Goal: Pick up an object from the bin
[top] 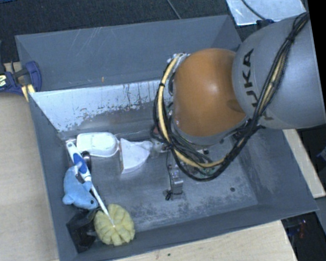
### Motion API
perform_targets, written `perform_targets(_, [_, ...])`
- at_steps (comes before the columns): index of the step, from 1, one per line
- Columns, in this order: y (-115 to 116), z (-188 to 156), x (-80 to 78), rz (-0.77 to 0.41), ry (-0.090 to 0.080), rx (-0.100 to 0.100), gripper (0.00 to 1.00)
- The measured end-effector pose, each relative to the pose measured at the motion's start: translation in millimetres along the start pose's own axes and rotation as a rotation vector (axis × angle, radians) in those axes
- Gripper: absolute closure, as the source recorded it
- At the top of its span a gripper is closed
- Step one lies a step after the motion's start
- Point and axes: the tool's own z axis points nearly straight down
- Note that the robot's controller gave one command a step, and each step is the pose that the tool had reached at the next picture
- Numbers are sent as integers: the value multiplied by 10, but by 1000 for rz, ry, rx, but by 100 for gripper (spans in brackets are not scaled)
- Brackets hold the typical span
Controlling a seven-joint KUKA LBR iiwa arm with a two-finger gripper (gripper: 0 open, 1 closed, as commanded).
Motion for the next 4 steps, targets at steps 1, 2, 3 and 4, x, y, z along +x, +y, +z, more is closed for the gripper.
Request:
perform_targets(1, [-4, -47, -17, 3, -8, -1, 0])
perform_targets(2, [356, 913, -771, -260, -16, 0, 0])
perform_targets(3, [871, 339, -993, -344, -18, -1, 0])
perform_targets(4, [399, 754, -1052, -438, -16, 3, 0])
